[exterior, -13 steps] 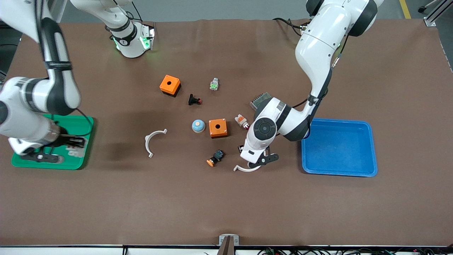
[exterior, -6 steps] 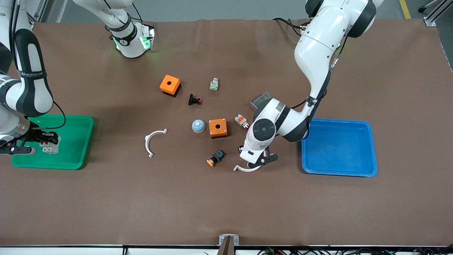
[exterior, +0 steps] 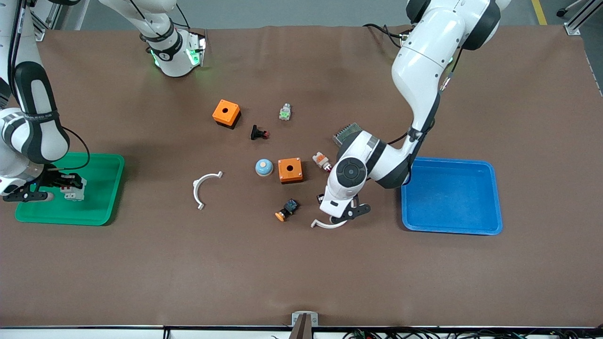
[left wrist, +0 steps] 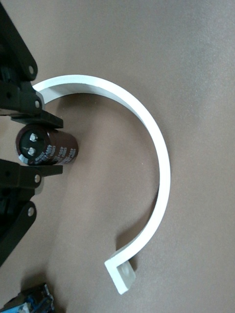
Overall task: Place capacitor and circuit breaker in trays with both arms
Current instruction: 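Lower the breaker into the green tray while the left gripper lifts the capacitor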
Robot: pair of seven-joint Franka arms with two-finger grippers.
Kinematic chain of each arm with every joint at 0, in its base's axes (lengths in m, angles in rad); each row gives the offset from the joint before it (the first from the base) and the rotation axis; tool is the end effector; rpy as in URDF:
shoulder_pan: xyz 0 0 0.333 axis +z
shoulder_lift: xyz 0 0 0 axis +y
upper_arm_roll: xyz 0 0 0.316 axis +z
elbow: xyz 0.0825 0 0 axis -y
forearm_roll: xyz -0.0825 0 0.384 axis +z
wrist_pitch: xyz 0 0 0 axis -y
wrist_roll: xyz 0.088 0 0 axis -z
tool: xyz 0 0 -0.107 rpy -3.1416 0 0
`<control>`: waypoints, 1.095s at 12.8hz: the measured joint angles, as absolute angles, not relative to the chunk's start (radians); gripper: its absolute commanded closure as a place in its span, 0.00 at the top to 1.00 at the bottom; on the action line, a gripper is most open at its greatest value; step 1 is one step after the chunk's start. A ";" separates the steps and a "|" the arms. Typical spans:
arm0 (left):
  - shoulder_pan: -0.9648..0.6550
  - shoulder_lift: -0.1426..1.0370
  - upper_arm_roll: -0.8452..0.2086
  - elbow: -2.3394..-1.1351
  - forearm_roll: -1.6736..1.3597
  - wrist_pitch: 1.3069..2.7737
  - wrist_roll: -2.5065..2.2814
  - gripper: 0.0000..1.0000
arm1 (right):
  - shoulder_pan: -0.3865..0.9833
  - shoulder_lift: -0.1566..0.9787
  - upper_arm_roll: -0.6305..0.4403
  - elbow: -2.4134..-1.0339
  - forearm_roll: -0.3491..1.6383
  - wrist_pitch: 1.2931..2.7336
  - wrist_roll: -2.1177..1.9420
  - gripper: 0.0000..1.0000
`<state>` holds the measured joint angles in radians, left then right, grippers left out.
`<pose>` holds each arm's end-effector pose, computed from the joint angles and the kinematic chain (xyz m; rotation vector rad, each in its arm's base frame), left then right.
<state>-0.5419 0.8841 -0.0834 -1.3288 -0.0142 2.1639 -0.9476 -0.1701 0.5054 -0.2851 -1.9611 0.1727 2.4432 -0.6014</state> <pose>0.6047 -0.4205 0.1960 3.0670 0.5572 -0.1358 0.5571 -0.2657 0.2240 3.1167 0.0742 -0.0155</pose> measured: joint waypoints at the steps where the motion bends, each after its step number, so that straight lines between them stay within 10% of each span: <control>1: -0.542 0.884 -0.083 -1.328 -0.014 2.164 -0.954 0.17 | -0.174 0.513 -0.285 -1.961 0.173 2.447 -0.605 0.01; 11: -0.478 0.751 -0.073 -1.290 -0.014 1.960 -0.883 0.17 | -0.201 0.534 -0.285 -1.978 0.232 2.489 -0.595 0.04; 13: -0.436 0.707 -0.073 -1.297 -0.014 1.880 -0.815 0.17 | -0.201 0.534 -0.284 -1.979 0.233 2.490 -0.595 0.97; 14: -0.413 0.685 -0.073 -1.315 -0.014 1.862 -0.776 0.17 | -0.200 0.534 -0.282 -1.978 0.233 2.489 -0.595 1.00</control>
<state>-0.4134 0.6853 -0.0730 -1.3146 -0.0142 1.8624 -0.7759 -0.2004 0.5342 -0.2824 -1.9784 0.2326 2.4892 -0.5949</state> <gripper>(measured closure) 0.656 0.537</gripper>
